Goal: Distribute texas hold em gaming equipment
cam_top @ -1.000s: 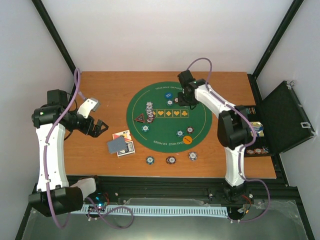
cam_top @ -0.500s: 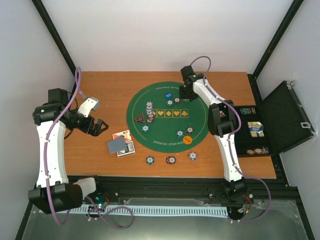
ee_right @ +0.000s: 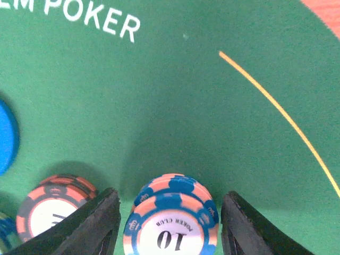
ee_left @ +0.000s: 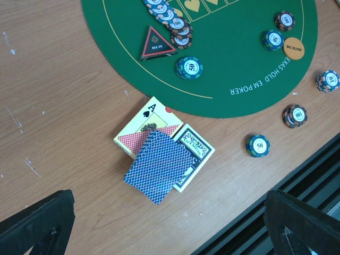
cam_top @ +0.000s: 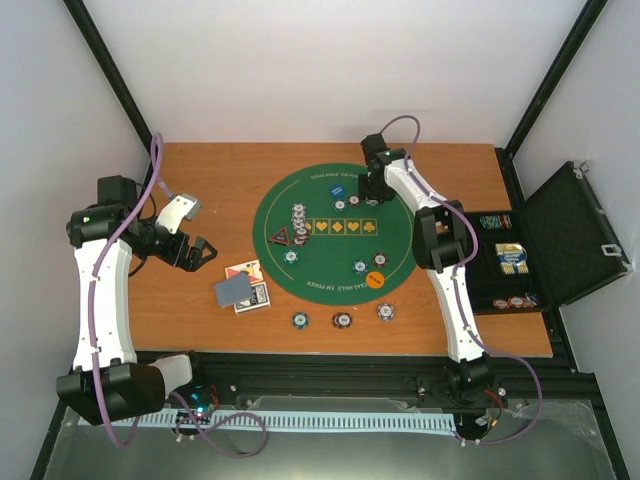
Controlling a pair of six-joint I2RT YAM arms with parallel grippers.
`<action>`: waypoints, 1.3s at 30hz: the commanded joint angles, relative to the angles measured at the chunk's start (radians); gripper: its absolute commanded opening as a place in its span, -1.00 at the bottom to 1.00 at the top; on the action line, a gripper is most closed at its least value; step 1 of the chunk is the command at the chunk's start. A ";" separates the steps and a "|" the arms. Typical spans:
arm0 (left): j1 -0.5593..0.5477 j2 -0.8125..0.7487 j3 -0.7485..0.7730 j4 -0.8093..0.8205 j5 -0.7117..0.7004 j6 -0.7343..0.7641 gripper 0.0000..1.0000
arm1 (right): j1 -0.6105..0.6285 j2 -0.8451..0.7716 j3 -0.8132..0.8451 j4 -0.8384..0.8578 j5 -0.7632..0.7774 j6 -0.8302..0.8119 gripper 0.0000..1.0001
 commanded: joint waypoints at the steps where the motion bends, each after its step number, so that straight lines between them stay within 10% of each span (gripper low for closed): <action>1: 0.007 -0.006 0.016 0.010 0.006 0.011 1.00 | -0.010 0.014 0.066 -0.032 -0.008 0.008 0.11; 9: 0.005 -0.014 0.022 0.001 0.013 0.009 1.00 | -0.012 -0.102 0.034 -0.089 -0.012 0.009 0.29; 24: 0.005 -0.033 -0.023 -0.009 0.013 0.014 1.00 | 0.218 -0.928 -1.099 0.233 0.014 0.140 0.45; 39: 0.005 -0.072 -0.037 -0.033 -0.003 0.008 1.00 | 0.487 -1.266 -1.500 0.240 0.086 0.339 0.56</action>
